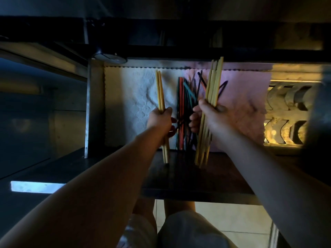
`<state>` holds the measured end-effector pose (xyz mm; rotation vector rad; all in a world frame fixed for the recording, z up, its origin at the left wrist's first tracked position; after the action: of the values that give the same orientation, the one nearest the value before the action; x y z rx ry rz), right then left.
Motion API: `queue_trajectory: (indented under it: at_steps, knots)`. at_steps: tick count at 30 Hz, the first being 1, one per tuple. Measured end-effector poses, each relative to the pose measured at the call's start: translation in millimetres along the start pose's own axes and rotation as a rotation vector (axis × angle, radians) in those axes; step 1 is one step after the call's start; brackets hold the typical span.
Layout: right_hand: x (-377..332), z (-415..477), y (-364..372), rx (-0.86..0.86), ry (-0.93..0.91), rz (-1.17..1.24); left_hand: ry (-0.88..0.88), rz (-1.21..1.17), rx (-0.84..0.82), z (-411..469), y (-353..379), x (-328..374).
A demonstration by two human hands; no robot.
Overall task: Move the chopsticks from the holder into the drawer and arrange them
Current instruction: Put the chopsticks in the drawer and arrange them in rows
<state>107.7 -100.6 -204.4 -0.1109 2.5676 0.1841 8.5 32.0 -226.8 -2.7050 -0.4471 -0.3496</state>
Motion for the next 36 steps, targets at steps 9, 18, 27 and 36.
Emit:
queue_trajectory:
  at_steps: [9, 18, 27, 36]
  knots:
    - [18.1, -11.0, 73.5, -0.103, 0.129, -0.055, -0.021, -0.066, -0.089, 6.1, -71.8, -19.0]
    - [52.9, 0.0, 132.7, -0.068, 0.113, -0.47, 0.03, -0.066, -0.113, 34.4, -130.8, -35.5]
    - [78.6, -2.8, 155.7, 0.037, 0.108, -0.535, 0.003, 0.004, -0.056, 47.4, -153.6, -47.1]
    - [81.6, 9.9, 165.0, 0.124, 0.021, -0.683, 0.097, 0.298, -0.01, 46.5, -156.6, -36.7]
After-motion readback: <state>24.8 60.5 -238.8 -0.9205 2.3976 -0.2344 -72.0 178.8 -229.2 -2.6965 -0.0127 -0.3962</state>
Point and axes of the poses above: each hand's wrist, its own z-axis towards the middle knuckle, its own y-axis out of the palm, x = y × z, the point moved 8 cm from there along z, towards the middle knuckle, and after that the axes turned 14 degrees about z, right-handed, at the moved point
